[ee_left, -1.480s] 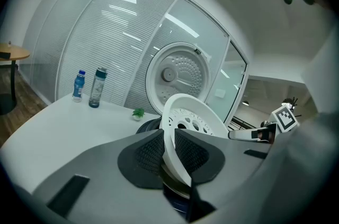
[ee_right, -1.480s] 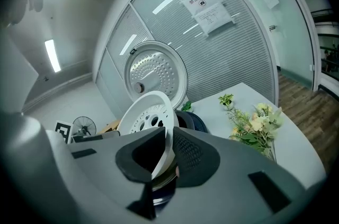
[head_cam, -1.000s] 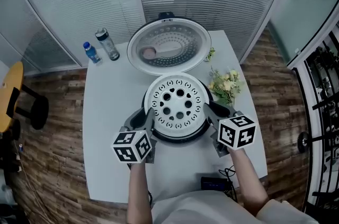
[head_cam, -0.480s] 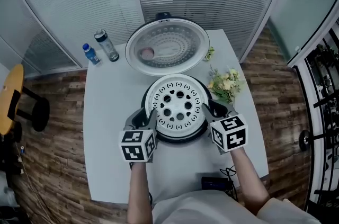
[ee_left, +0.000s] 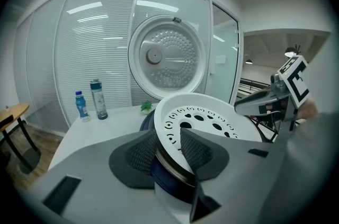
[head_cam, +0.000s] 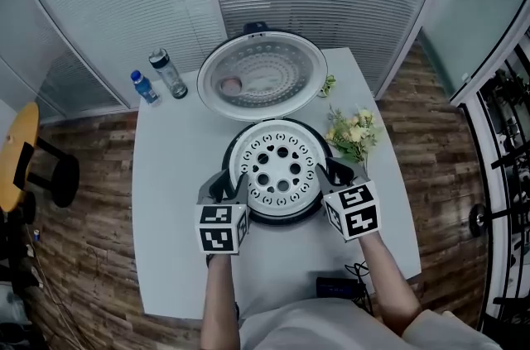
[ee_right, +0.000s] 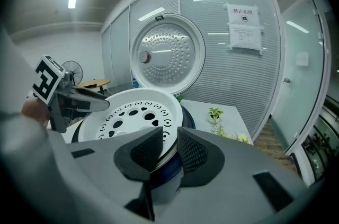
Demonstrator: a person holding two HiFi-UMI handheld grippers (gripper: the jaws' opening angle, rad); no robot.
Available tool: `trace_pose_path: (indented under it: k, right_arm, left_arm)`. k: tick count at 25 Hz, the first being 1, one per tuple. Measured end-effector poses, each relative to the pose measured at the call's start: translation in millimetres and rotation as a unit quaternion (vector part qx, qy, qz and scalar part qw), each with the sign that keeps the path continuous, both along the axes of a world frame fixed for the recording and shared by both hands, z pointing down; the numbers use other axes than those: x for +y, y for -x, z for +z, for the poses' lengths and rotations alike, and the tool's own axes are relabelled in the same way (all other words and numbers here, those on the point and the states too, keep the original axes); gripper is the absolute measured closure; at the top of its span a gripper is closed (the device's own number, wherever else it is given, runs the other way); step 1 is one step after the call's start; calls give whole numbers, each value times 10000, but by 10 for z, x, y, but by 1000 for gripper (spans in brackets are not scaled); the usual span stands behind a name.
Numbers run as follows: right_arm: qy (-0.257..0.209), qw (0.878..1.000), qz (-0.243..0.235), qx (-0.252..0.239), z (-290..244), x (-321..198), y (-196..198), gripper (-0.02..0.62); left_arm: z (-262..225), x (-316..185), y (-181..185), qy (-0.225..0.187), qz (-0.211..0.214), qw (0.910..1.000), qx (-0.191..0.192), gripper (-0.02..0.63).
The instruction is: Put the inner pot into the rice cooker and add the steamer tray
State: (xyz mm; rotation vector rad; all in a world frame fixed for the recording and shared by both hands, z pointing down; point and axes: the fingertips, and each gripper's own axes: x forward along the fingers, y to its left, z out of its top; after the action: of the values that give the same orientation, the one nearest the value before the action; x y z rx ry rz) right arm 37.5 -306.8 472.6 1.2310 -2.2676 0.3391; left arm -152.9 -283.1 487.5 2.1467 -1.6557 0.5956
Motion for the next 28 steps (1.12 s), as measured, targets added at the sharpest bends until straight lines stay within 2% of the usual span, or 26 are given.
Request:
trace_pose_path:
  k: [4,7,9,14,21,25,28]
  right_arm:
    - [-116,9998,31,133,9,-35,7,514]
    - [-129,9999,63,66,-7,-27,13,514]
    - [-153,9999,77,-7,-34,-15,13,514]
    - [-183,9964,373,-734,-194,40,-63,514]
    - [-189,9835,583,-1702,-356,225,-151,531]
    - [-142,9813,563,-1833,-373,408,-187,563]
    - [-140,9807,570,-1866,-365,550,-194,574]
  left_arm:
    - [56,-30,10,-54,60,9973,-731,453]
    - [59,-27,4,-73,45,9968,-790,443]
    - [47,-21,5,-102,13,9977,-675,443]
    - [-51,50,58,-276,-269,9992,140,436]
    - [-241,231,69,-525,-369,9970,422,439]
    - [-379,385,-22,-707,-280,9951,633,547]
    - [-406,534,-82,-774,-198,9927,902,580]
